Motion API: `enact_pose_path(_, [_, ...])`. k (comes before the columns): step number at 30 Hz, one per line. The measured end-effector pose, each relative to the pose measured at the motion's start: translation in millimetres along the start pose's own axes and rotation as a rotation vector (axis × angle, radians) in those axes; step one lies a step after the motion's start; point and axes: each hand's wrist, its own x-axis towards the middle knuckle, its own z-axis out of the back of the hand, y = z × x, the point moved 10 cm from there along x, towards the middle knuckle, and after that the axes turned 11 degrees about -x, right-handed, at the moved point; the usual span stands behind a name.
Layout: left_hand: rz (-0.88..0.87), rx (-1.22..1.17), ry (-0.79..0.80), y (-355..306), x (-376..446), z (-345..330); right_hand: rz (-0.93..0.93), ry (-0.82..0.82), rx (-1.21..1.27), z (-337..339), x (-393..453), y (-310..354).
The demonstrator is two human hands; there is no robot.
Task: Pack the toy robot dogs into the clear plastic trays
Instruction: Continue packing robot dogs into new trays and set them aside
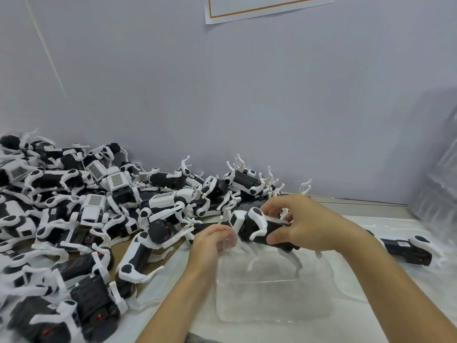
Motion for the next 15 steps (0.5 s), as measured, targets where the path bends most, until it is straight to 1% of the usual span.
enact_pose_path(2, [0.007, -0.001, -0.007, 1, 0, 1, 0.000, 0.027, -0.140, -7, 1, 5])
enact_pose_path(6, [0.015, -0.002, -0.023, -1, -3, -1, -0.022, 0.059, -0.273, -25, 3, 9])
enact_pose_path(12, [0.008, -0.001, -0.030, -5, -5, -3, -0.055, 0.046, -0.335, -29, 3, 8])
enact_pose_path(15, [0.023, 0.008, 0.026, -2, -6, -8, -0.066, 0.041, -0.347, -30, 3, 7])
